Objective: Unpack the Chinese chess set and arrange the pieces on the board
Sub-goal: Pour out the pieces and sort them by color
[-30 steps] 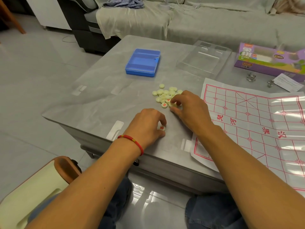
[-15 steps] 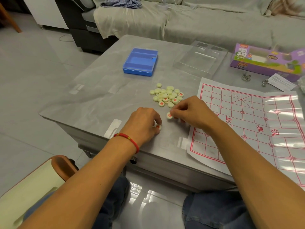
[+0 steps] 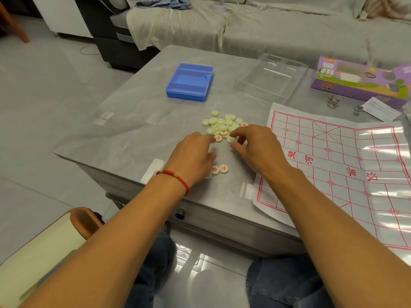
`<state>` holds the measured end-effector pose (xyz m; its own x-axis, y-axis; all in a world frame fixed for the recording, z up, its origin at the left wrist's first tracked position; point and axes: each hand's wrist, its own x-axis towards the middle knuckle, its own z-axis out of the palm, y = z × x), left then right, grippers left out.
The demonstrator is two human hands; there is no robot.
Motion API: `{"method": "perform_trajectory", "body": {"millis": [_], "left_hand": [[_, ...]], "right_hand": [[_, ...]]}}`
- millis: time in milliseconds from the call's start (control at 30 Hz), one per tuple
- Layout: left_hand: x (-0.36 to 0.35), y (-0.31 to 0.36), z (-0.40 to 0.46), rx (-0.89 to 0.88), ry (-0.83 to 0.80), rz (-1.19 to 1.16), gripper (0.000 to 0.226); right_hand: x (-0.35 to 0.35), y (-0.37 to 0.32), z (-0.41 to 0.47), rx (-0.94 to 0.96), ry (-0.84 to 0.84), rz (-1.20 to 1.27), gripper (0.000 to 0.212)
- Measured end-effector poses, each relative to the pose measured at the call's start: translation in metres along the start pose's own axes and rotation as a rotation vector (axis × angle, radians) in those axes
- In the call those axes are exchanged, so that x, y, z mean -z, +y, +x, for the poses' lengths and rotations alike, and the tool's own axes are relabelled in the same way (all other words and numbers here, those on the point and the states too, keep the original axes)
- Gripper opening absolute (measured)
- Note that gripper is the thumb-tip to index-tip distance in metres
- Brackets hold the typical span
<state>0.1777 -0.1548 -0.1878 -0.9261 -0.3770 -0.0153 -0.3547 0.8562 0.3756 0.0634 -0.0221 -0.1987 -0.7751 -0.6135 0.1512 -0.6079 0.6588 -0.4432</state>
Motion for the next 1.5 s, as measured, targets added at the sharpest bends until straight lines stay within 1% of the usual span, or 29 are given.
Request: {"method": "perform_trajectory", "body": {"millis": [67, 133, 200, 300, 400, 567, 667, 900, 1033, 1167, 1233, 1367, 1500], "left_hand": [[-0.003, 0.000, 0.008, -0.027, 0.011, 0.046, 0.045], [-0.007, -0.001, 0.013, -0.033, -0.011, 0.096, 0.044], [-0.008, -0.002, 0.014, -0.027, -0.023, 0.124, 0.042], [-0.005, -0.004, 0.014, -0.021, 0.021, 0.116, 0.035], [0.001, -0.004, 0.012, -0.033, 0.046, 0.124, 0.025], [0.005, -0.009, 0.011, 0.000, 0.004, 0.102, 0.016], [0.005, -0.010, 0.011, 0.005, 0.014, 0.079, 0.015], [0.004, -0.010, 0.011, -0.032, -0.019, 0.062, 0.011], [0.004, -0.010, 0.009, -0.073, -0.034, 0.056, 0.026], [0.005, -0.010, 0.010, -0.084, -0.055, 0.062, 0.022], [0.005, -0.010, 0.009, -0.080, -0.060, 0.055, 0.021], [0.005, -0.010, 0.005, -0.073, -0.062, 0.029, 0.021], [0.005, -0.008, 0.003, -0.067, -0.079, 0.010, 0.022]], "right_hand": [[-0.004, 0.000, 0.001, 0.018, -0.026, -0.068, 0.032], [-0.005, -0.002, 0.000, 0.042, -0.022, -0.115, 0.028], [-0.003, -0.003, 0.001, 0.058, -0.021, -0.144, 0.023], [0.000, -0.006, 0.000, 0.067, -0.086, -0.131, 0.019], [0.003, -0.007, 0.000, 0.058, -0.133, -0.032, 0.015], [0.015, -0.002, 0.000, -0.137, -0.164, 0.322, 0.005], [0.016, -0.001, -0.002, -0.164, -0.201, 0.365, 0.005], [0.010, -0.003, -0.004, -0.023, -0.162, 0.142, 0.014], [0.010, -0.005, -0.005, 0.008, -0.132, 0.042, 0.017], [0.011, -0.006, -0.006, 0.047, -0.190, 0.003, 0.025], [0.013, -0.002, -0.004, 0.032, -0.182, -0.015, 0.025], [0.015, 0.016, 0.006, -0.046, -0.056, -0.047, 0.024], [0.013, 0.024, 0.013, -0.074, 0.019, -0.096, 0.025]]}}
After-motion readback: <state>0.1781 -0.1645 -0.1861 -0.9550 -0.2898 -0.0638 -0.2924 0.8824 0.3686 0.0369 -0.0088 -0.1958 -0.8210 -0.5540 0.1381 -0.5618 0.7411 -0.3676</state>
